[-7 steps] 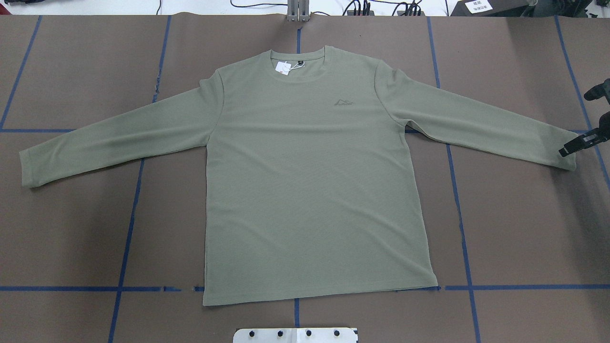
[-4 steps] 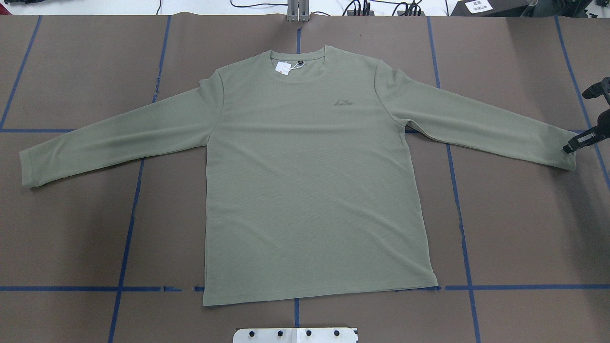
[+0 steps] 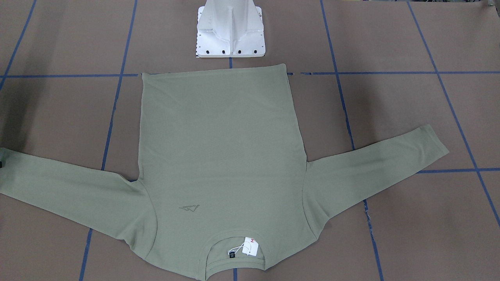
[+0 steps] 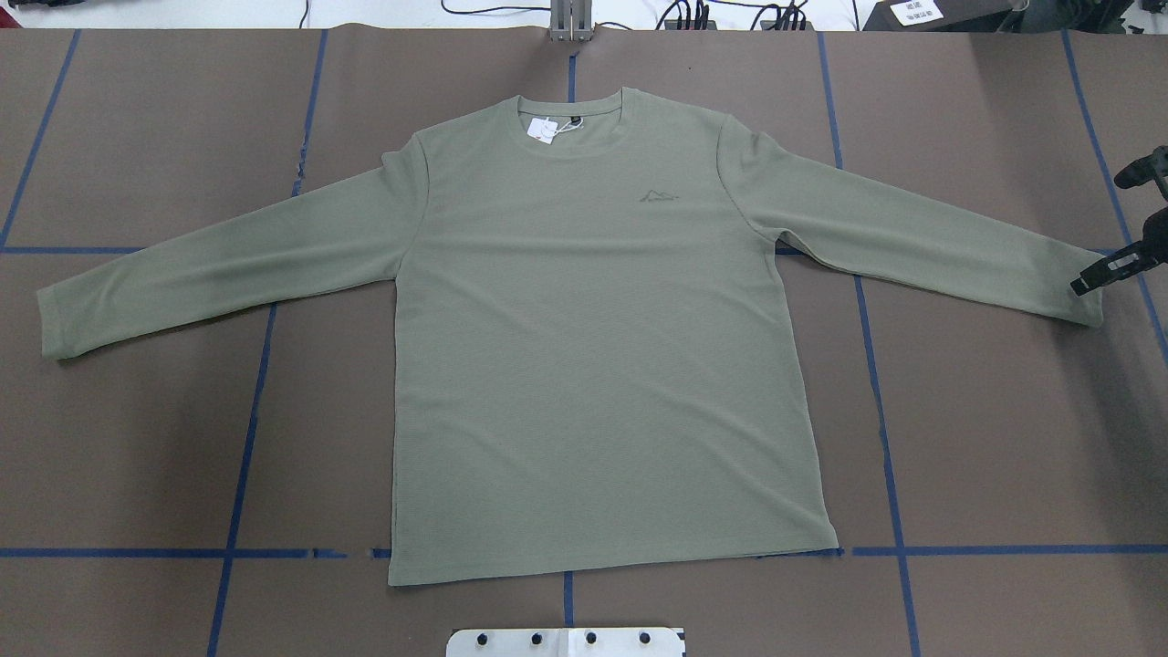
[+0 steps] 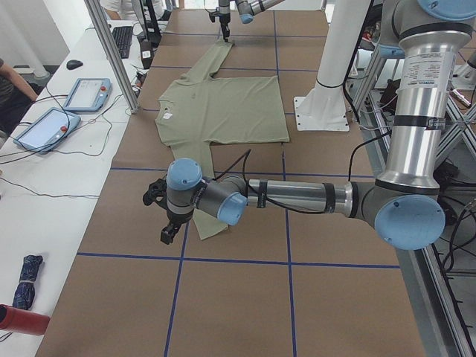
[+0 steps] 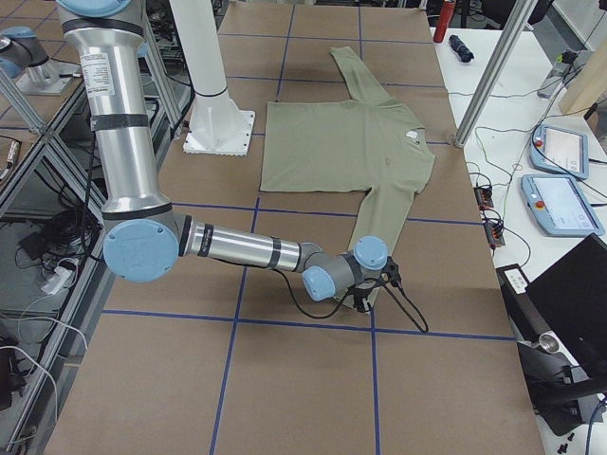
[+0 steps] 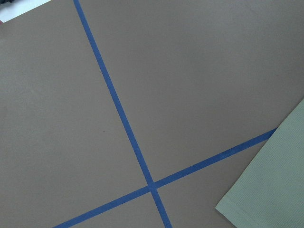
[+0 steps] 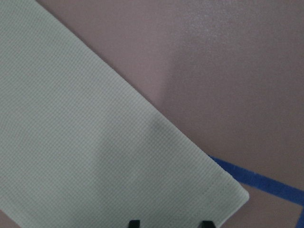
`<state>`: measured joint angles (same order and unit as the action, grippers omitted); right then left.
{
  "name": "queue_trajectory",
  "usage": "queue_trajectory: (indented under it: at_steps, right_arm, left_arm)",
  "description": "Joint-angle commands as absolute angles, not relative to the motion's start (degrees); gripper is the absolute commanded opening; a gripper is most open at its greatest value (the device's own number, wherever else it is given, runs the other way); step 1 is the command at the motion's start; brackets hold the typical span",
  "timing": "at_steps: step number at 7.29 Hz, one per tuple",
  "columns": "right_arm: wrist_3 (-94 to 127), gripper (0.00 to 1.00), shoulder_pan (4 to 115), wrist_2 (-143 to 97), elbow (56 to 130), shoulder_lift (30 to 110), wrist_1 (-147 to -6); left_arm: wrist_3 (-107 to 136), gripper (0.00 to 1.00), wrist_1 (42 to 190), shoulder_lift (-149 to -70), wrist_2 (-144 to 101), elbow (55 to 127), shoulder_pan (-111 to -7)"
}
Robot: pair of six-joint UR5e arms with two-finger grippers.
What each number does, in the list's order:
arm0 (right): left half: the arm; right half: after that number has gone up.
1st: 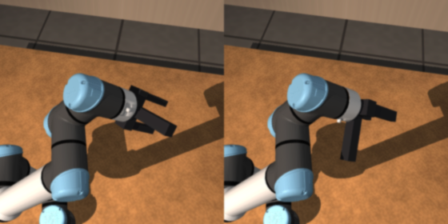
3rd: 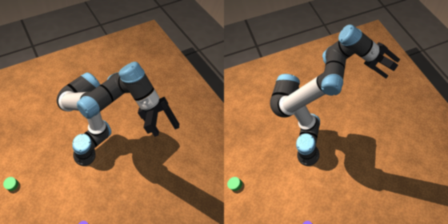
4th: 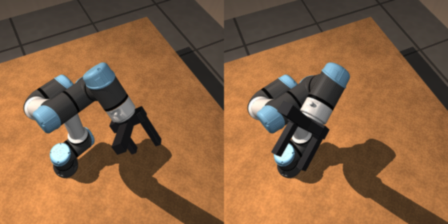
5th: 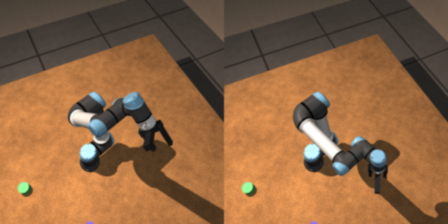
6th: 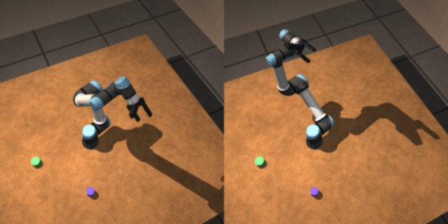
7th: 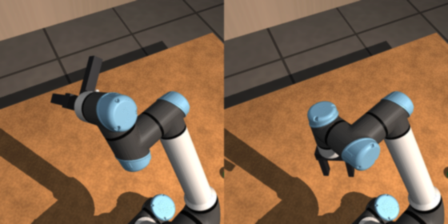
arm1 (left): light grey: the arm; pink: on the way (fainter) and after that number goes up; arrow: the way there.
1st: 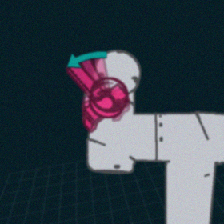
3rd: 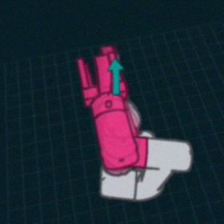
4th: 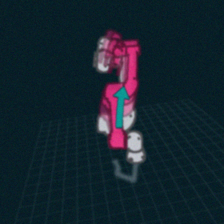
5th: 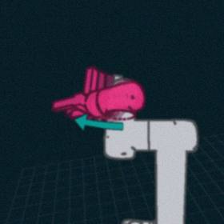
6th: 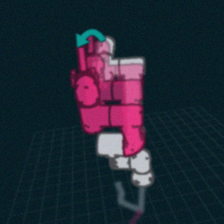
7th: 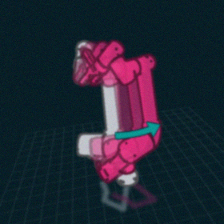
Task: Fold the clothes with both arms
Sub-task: 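Grasp the cuff of the sleeve nearest the right gripper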
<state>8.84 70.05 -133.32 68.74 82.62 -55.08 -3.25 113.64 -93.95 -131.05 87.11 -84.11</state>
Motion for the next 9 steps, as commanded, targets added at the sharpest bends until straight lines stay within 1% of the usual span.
queue_trajectory:
  at_steps: [1,6,7,9]
  right_arm:
    - [8.9,1.00,70.0,-133.3,68.6,82.7,-55.4]
    - [8.9,1.00,70.0,-133.2,66.8,83.0,-55.4]
    - [8.9,0.91,70.0,-133.3,66.8,82.8,-55.4]
    - [9.0,0.21,70.0,-133.3,67.1,82.6,-55.4]
  left_arm:
    - [-3.3,1.00,113.6,-94.0,-131.0,87.2,-84.1]
    - [-2.6,1.00,113.6,-94.0,-131.0,88.1,-84.1]
    - [-2.6,1.00,113.6,-94.1,-131.0,88.0,-84.1]
    - [-2.3,1.00,113.6,-94.6,-131.0,87.8,-84.1]
